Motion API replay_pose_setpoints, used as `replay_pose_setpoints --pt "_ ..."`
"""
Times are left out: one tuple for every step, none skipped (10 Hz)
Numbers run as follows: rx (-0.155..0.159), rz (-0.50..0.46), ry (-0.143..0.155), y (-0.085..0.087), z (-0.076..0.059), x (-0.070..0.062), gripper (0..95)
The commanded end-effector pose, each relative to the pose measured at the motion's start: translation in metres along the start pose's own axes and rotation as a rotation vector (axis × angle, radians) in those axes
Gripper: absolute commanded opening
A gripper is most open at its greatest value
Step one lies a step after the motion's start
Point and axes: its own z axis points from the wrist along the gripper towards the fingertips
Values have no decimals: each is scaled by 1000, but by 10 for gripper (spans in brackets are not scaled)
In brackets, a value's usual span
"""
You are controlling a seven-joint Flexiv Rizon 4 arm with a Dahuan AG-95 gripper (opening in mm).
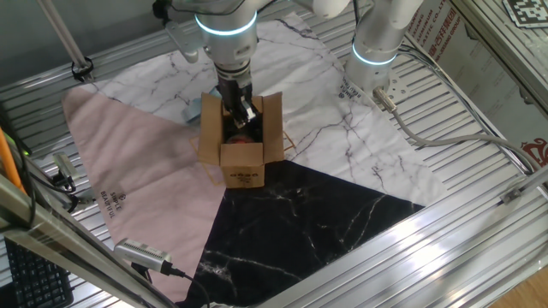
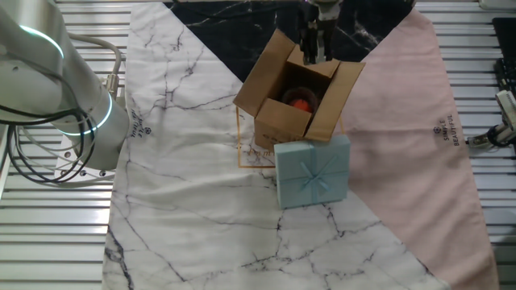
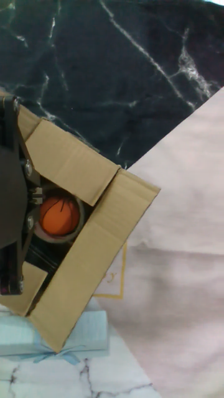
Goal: Cover the box
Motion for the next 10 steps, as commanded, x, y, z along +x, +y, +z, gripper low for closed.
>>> replay_pose_setpoints --pt "-2 7 0 1 0 -3 0" --pt "-4 11 0 1 1 -3 0" --pt "-6 20 -1 2 1 -3 0" --pt "-7 21 -1 2 1 -3 0" --pt "-8 22 -1 2 1 -3 0" --pt "-11 21 0 2 1 -3 0" --pt "-16 19 -3 2 1 -3 0" --pt "-17 19 -2 2 1 -3 0" --pt "-16 21 -2 2 1 -3 0" --pt "-17 31 -2 3 -2 0 0"
